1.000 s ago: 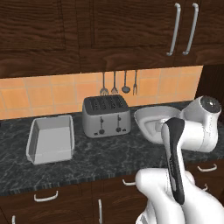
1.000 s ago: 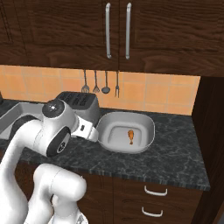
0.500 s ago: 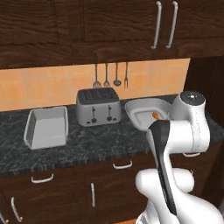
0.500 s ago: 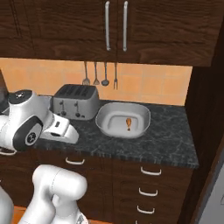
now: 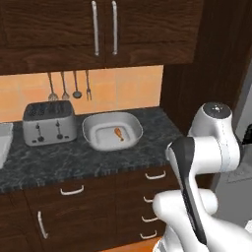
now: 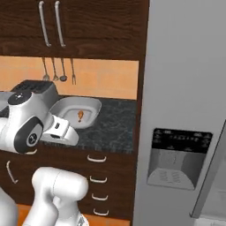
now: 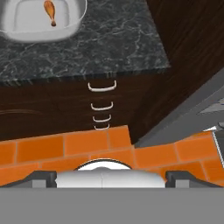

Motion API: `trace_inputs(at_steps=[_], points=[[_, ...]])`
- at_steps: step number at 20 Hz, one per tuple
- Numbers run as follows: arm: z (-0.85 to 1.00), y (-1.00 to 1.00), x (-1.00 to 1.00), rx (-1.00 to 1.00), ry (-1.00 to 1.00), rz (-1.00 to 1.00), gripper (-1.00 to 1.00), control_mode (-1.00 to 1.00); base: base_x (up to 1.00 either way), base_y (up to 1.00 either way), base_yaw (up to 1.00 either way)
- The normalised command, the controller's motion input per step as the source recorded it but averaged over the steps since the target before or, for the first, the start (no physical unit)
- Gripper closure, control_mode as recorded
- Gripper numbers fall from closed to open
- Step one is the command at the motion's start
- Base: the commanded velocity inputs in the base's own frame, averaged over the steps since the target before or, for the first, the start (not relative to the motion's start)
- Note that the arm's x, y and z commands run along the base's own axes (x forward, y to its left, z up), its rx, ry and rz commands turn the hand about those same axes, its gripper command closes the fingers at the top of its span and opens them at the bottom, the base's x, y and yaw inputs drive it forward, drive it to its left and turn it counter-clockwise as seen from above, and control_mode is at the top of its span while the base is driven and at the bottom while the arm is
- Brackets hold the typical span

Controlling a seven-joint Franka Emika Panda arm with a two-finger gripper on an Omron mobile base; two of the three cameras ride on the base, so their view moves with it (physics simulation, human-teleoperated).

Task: Place one broccoli and one chicken drumstick in each tupperware on the nearby counter, to pack two identical lunches.

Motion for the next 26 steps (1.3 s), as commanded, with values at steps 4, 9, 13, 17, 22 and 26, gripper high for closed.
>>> trace_inputs(at_steps=[4,9,13,17,22,26], points=[[0.0,0.0,0.0,0.0,0.0,0.0,-1.0,1.0,0.0,-1.0,0.0],[0.0,0.0,0.0,0.0,0.0,0.0,-1.0,1.0,0.0,-1.0,0.0],[0.0,0.0,0.0,0.0,0.0,0.0,-1.0,1.0,0.0,-1.0,0.0],[0.0,0.0,0.0,0.0,0.0,0.0,-1.0,1.0,0.0,-1.0,0.0],[0.0,0.0,0.0,0.0,0.0,0.0,-1.0,1.0,0.16,-0.71,0.0],[0.0,0.0,0.0,0.0,0.0,0.0,-1.0,1.0,0.26,-0.15,0.0]])
